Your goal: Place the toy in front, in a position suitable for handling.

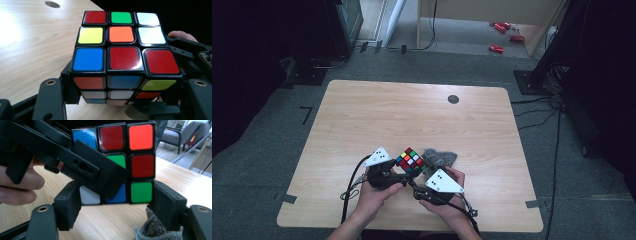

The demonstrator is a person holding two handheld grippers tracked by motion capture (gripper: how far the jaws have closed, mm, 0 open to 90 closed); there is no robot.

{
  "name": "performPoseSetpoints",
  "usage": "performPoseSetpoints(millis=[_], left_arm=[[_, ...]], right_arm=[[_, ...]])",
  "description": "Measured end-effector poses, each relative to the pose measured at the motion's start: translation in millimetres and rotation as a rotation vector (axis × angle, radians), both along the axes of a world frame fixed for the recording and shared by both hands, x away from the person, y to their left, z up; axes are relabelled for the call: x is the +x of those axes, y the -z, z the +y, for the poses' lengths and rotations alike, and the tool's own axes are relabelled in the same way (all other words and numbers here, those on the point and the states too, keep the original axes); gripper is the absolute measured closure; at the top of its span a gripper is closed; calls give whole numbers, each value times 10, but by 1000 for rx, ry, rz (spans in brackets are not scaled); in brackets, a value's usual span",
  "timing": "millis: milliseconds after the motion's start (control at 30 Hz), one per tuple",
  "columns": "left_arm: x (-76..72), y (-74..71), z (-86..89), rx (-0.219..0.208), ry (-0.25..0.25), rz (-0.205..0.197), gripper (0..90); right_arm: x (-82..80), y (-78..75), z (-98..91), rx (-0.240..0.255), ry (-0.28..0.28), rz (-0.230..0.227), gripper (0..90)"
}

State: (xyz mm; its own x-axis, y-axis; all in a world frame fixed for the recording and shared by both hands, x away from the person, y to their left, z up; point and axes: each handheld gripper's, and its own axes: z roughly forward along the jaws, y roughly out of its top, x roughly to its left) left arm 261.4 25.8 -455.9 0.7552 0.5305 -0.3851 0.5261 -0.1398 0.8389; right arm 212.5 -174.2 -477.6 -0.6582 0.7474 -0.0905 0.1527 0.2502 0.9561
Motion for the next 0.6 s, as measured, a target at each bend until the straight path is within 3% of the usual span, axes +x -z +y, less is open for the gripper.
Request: performPoseSetpoints(millis=[133, 233, 400, 500, 600], left_arm=[[14, 10, 2, -10, 16, 20, 341], [20, 5, 13, -18, 34, 8, 330], [18, -58, 57, -9, 42, -57, 250], [34, -96, 137, -32, 30, -80, 239], [41, -110, 195, -13, 31, -142, 230]], right_arm=[[-20, 8, 17, -16, 4, -21, 337], [-35, -1, 27, -28, 12, -27, 341], [-20, -9, -16, -29, 22, 10, 345], [20, 6, -77, -29, 53, 43, 345], [67, 5, -154, -19, 84, 72, 345]])
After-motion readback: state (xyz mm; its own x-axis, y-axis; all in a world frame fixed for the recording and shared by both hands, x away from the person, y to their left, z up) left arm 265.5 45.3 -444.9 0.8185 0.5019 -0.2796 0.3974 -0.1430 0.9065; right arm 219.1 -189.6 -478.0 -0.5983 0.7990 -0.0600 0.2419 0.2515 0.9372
